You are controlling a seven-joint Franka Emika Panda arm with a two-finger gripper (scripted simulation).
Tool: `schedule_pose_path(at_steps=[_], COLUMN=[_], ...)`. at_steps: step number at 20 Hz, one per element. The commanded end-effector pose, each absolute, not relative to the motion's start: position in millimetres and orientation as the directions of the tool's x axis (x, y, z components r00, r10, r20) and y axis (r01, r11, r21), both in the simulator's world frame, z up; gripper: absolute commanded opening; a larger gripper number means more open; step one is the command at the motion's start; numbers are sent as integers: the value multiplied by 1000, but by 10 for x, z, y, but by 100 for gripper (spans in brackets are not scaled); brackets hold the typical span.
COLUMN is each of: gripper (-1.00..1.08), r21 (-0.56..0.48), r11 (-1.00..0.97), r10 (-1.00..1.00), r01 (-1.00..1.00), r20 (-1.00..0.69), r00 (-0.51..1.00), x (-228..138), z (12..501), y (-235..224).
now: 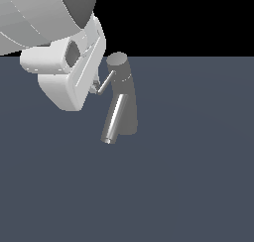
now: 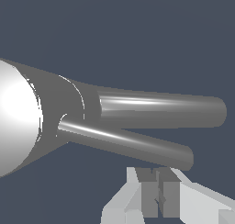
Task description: Turn on the faucet by rotating a designated handle.
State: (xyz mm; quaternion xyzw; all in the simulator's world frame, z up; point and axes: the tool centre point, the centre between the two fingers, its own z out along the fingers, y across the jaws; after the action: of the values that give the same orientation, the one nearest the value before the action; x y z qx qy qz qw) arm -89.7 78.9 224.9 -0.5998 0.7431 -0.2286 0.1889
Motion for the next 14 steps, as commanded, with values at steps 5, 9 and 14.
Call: schedule_pose_path(at_steps=[5, 9, 14], gripper=[-100, -100, -100], r21=[-561, -560, -560], r11=[198, 200, 201], r10=[-972, -971, -970], r01=[-804, -804, -804], r20=[-3, -3, -2], r00=[-237, -239, -242], x=[-978, -1019, -1069], z=[2212, 2202, 2189], y=[481, 367, 226])
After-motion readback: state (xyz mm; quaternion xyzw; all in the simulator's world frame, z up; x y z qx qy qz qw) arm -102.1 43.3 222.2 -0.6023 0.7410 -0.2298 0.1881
